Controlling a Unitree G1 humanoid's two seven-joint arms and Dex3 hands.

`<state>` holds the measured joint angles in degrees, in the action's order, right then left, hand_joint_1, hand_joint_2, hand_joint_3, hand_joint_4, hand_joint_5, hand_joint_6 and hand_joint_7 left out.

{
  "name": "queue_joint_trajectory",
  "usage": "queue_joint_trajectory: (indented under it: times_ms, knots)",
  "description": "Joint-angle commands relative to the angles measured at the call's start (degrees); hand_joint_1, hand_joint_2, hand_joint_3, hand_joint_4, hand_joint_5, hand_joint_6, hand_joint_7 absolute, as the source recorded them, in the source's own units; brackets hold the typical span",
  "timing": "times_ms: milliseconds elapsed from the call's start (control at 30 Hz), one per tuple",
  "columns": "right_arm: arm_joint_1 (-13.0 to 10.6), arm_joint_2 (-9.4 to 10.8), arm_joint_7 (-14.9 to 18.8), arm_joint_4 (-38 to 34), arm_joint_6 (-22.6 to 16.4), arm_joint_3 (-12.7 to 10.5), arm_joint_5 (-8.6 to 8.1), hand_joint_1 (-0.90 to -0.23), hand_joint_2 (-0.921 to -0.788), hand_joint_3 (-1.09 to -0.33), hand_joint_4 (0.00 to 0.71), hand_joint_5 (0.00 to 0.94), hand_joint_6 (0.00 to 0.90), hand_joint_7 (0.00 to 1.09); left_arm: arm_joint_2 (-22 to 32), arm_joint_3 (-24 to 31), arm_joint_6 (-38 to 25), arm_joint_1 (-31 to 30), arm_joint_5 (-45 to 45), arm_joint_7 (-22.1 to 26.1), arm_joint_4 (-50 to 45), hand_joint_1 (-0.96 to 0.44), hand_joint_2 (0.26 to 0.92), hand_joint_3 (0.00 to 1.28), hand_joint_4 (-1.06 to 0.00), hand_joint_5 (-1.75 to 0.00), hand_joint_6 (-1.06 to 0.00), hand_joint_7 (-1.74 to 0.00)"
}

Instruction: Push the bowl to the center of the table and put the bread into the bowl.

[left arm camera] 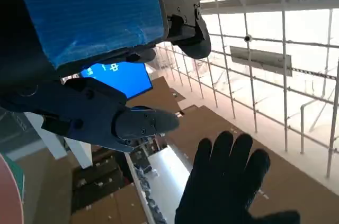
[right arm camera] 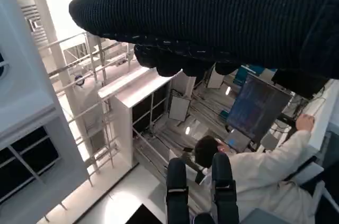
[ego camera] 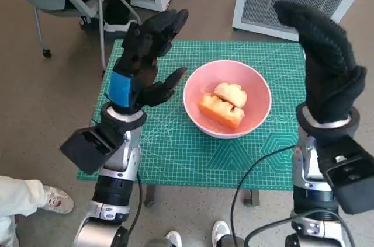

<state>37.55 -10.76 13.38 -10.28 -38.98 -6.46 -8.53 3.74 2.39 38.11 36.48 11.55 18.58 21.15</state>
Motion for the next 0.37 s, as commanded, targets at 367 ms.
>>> queue_joint_trajectory:
  times_ms: [367]
  knots:
    - [-0.5,-0.1,-0.4,0.2,1.6,0.2,0.71,-0.564,-0.921,-0.771,0.291,0.005,0.0,0.62,-0.2,0.2,0.2,-1.1,-0.4,-0.4,-1.7,-0.34,0.921,0.38,-0.38,-0.02,-0.13,-0.71]
